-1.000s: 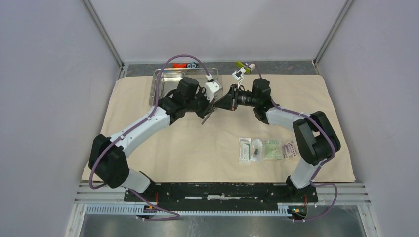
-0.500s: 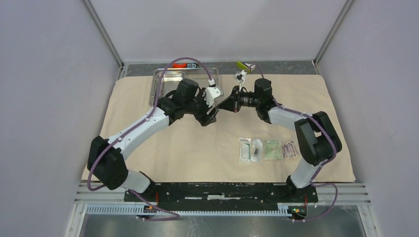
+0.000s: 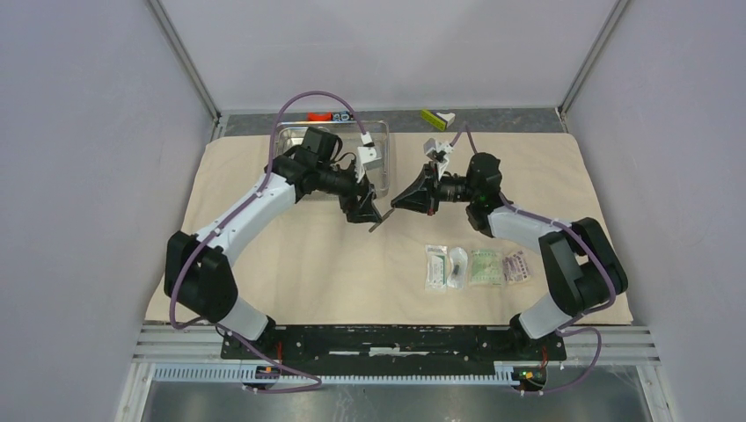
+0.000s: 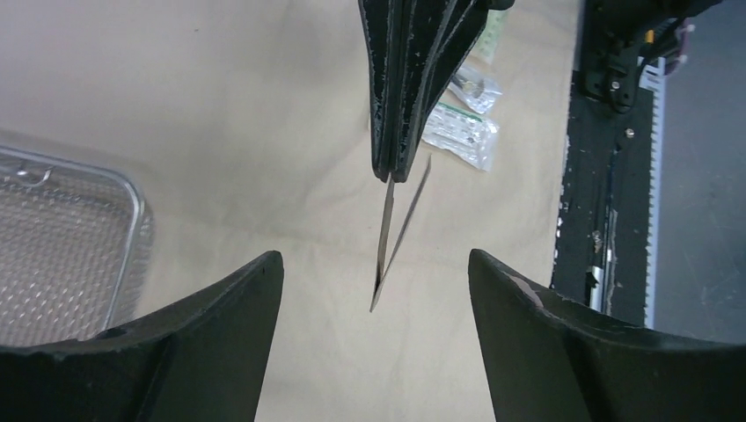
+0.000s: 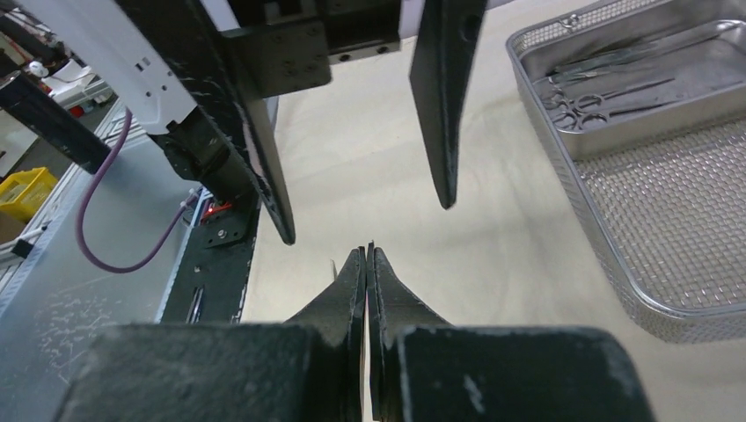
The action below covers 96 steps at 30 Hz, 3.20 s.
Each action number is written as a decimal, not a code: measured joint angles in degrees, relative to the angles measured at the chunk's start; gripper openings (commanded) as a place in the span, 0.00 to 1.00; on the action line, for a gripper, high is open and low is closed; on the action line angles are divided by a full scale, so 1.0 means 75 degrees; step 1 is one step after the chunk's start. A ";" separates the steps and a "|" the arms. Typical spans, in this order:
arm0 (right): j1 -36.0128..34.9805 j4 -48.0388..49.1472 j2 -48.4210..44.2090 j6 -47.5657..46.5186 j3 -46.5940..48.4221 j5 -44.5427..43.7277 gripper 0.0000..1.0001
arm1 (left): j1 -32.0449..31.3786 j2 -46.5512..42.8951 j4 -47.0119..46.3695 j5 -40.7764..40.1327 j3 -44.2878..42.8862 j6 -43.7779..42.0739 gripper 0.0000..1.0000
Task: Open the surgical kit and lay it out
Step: Place the medical item in the surgical kit.
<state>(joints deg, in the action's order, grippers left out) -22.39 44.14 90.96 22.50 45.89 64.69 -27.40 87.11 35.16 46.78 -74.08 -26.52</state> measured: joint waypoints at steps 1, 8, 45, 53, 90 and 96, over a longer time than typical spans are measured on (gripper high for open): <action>0.0000 0.0175 -0.0064 0.0029 -0.0085 0.0061 0.00 | -0.0006 0.0061 0.0000 0.0125 0.0000 -0.0012 0.84; 0.0000 0.0947 -0.0265 0.0326 -0.0277 0.0344 0.00 | -0.0017 0.0242 -0.0105 0.1078 0.0131 -0.0020 0.71; 0.0000 0.1387 -0.0108 0.0627 -0.0434 0.0402 0.27 | -0.0216 0.0816 -0.0163 0.2043 0.0169 0.0160 0.02; 0.0262 -0.1568 -0.0411 -0.1454 0.0341 -0.0187 0.73 | -0.0347 0.0787 -0.0804 0.1775 0.0358 0.0819 0.02; 0.2410 -0.6301 -0.3325 -0.5415 0.0376 -0.3899 0.77 | -0.2381 0.0898 -0.2352 -0.4829 0.1501 0.8035 0.04; 0.2600 -0.6411 -0.4074 -0.5741 -0.0431 -0.4383 0.79 | -0.2798 0.1702 -0.1786 -0.5642 0.1172 0.9232 0.06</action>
<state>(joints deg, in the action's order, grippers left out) -2.90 -3.95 60.40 -20.56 42.65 31.81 -48.38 99.88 21.76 4.47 -65.30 42.72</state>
